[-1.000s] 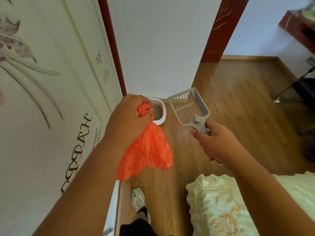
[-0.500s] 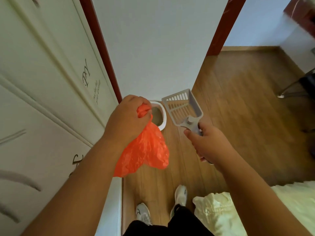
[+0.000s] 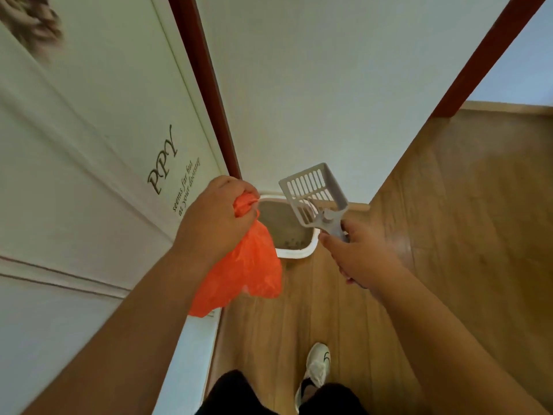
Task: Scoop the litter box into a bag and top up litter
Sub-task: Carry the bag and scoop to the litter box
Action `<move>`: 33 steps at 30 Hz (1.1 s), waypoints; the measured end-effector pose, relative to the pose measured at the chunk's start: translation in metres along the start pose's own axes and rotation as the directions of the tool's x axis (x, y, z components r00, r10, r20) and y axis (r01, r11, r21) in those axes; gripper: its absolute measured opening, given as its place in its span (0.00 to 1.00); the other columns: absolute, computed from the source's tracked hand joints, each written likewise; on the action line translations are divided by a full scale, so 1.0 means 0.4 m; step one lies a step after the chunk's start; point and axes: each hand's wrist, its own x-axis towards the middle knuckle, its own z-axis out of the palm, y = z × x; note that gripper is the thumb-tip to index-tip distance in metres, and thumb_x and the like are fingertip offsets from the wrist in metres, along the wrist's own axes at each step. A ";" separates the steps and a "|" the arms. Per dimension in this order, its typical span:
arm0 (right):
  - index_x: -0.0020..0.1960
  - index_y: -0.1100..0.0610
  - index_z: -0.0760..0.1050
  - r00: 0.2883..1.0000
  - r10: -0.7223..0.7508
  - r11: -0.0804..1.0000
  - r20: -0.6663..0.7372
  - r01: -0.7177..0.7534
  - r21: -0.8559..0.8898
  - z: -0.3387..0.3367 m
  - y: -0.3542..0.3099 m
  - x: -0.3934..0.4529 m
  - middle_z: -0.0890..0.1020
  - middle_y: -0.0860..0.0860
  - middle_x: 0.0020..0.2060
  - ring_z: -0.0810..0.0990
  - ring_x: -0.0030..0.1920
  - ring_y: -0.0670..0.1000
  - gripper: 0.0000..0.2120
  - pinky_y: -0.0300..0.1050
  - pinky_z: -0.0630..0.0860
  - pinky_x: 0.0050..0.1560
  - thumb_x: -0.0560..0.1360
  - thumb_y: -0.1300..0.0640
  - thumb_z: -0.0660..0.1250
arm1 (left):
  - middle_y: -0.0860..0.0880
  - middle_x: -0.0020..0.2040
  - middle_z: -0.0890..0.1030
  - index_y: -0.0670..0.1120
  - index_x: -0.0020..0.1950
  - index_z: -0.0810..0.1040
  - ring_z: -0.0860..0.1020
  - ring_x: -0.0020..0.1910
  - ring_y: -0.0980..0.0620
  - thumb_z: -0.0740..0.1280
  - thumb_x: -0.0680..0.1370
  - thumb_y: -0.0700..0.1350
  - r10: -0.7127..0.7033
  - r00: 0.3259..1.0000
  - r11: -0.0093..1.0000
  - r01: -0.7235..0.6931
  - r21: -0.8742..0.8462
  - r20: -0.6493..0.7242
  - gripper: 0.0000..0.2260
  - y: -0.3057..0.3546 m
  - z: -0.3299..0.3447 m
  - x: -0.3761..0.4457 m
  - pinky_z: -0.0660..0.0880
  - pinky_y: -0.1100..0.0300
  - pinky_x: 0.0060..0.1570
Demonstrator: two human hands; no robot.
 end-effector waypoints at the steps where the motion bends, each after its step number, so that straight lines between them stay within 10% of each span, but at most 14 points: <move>1: 0.61 0.49 0.76 1.000 0.001 1.000 0.010 -0.001 -0.007 -0.005 0.001 0.029 0.81 0.50 0.40 0.79 0.33 0.47 0.11 0.38 0.76 0.30 0.81 0.47 0.66 | 0.59 0.56 0.73 0.57 0.57 0.79 0.74 0.54 0.58 0.69 0.78 0.51 -0.005 1.000 1.000 0.005 -0.001 -0.004 0.08 -0.005 0.014 0.017 0.72 0.59 0.55; 15: 0.62 0.49 0.74 0.989 0.145 0.988 0.011 -0.146 0.056 0.151 0.100 0.309 0.80 0.50 0.39 0.77 0.32 0.46 0.12 0.35 0.73 0.26 0.81 0.47 0.66 | 0.61 0.57 0.71 0.57 0.58 0.79 0.74 0.55 0.61 0.70 0.78 0.48 0.007 0.993 0.992 0.008 -0.129 0.118 0.10 -0.234 0.283 0.191 0.73 0.62 0.58; 33: 0.51 0.51 0.76 0.953 0.302 0.932 0.033 -0.303 0.200 0.412 0.639 0.733 0.77 0.49 0.32 0.73 0.28 0.47 0.06 0.39 0.70 0.25 0.81 0.49 0.67 | 0.62 0.57 0.69 0.59 0.60 0.77 0.72 0.57 0.60 0.69 0.79 0.50 -0.132 0.975 0.979 0.157 -0.130 0.180 0.10 -0.587 0.915 0.209 0.70 0.66 0.55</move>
